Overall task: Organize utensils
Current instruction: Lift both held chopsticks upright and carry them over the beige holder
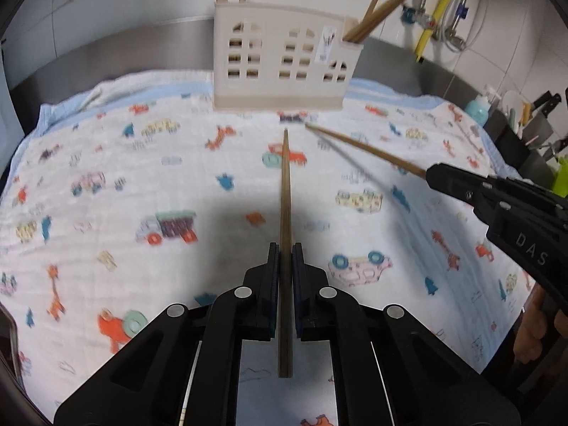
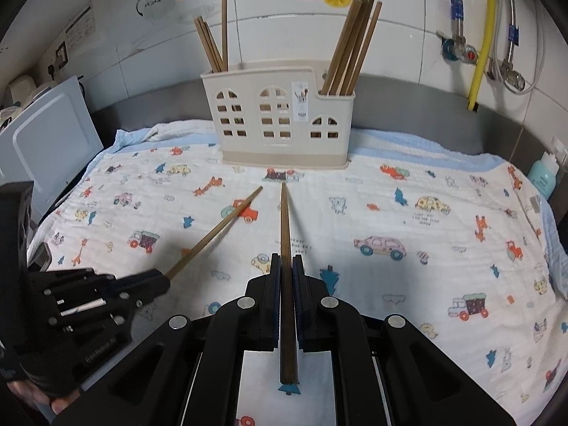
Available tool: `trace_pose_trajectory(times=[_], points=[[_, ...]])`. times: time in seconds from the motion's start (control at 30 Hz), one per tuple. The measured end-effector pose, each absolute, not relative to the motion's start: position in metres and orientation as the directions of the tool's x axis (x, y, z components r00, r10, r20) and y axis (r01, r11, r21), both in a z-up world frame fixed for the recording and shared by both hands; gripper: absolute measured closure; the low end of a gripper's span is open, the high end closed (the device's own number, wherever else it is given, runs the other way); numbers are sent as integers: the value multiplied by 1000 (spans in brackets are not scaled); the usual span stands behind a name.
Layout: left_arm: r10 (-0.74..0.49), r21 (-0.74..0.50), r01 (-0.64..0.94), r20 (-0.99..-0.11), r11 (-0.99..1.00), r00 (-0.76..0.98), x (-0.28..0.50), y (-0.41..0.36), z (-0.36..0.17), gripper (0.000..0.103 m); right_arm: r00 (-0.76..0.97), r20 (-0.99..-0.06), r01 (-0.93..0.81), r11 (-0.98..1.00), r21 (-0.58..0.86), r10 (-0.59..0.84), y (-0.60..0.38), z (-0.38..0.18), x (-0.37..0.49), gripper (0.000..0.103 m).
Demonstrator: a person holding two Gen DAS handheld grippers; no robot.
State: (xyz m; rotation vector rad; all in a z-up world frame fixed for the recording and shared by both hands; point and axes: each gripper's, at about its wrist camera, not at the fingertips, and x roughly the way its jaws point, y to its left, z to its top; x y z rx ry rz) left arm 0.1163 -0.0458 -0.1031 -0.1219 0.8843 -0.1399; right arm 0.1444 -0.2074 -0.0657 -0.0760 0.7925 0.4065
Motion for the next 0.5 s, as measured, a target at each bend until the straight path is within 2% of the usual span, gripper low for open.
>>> trace_pose_trajectory(times=[0.5], points=[[-255,-222,146,-620,964,742,135,-16,-44,97,665,-632,-423,898,118,397,-209,-21,149,97]])
